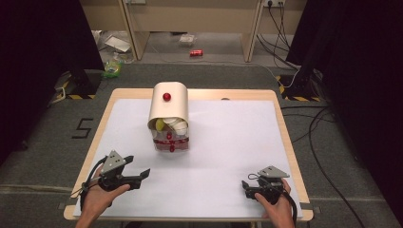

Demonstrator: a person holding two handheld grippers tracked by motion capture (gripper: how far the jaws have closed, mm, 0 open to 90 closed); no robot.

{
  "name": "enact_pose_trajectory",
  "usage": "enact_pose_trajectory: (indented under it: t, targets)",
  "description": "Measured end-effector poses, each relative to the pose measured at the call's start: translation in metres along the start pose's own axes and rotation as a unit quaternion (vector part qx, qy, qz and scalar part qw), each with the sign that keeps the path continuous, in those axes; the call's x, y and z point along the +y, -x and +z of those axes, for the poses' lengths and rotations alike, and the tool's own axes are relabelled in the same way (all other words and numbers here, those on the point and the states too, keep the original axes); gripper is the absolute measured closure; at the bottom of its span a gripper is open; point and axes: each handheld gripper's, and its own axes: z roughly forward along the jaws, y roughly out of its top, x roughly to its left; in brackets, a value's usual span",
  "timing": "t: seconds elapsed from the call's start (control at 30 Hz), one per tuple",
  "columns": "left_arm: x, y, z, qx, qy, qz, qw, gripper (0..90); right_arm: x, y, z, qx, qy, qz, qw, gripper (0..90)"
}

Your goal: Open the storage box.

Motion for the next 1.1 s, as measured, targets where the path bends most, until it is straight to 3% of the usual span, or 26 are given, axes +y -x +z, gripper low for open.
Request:
enact_pose_trajectory:
  t: [1.1]
  targets:
    - [0.026,0.018,0.007,-0.031,0.024,0.025,0.9989,20.3,0.000,0.000,0.000,0.001,-0.001,-0.001,1.0000,13.0]
